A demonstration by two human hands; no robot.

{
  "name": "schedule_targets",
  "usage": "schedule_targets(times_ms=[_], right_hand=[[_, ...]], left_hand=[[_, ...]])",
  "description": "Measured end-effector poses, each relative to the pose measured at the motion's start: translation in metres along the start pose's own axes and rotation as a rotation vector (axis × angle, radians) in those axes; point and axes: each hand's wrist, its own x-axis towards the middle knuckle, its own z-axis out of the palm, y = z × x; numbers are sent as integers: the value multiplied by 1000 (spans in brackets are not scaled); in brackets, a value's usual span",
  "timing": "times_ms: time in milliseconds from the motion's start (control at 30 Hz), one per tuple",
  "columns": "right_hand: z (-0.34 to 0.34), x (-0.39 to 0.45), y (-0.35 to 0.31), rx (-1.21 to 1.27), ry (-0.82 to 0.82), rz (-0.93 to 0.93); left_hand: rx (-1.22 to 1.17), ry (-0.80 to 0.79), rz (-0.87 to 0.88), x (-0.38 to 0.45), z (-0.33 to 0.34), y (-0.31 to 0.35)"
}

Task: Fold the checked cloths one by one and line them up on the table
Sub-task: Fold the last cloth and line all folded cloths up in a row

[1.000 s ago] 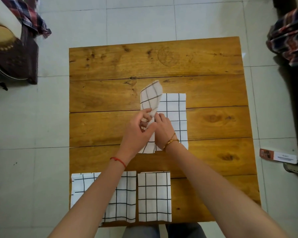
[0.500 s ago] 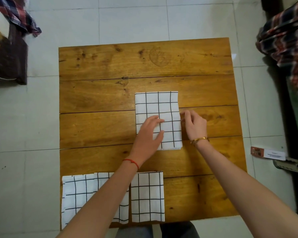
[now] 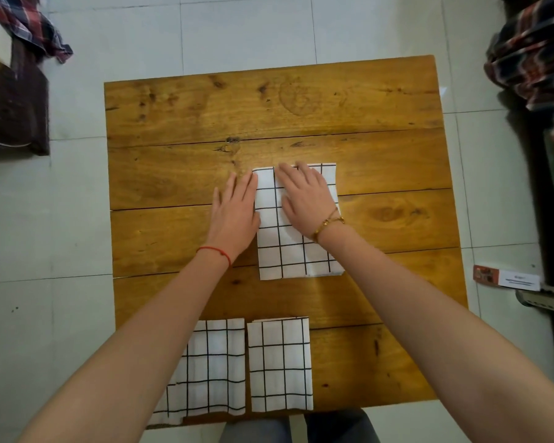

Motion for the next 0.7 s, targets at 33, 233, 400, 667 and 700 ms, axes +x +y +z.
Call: schedule_targets(times_ms=[33, 233, 400, 667, 700], right_hand=[[1, 7, -5, -35, -58, -17], [14, 22, -17, -143, -214, -22], [15, 7, 5, -158, -177, 12], [3, -31, 65, -114, -124, 257], [0, -31, 64, -117, -115, 248]], left_hand=[[19, -16, -1, 4, 1, -1], [101, -90, -13, 14, 11, -5], [142, -87, -12, 14, 12, -5], [136, -107, -33, 14, 12, -1], [137, -106, -39, 13, 11, 1]])
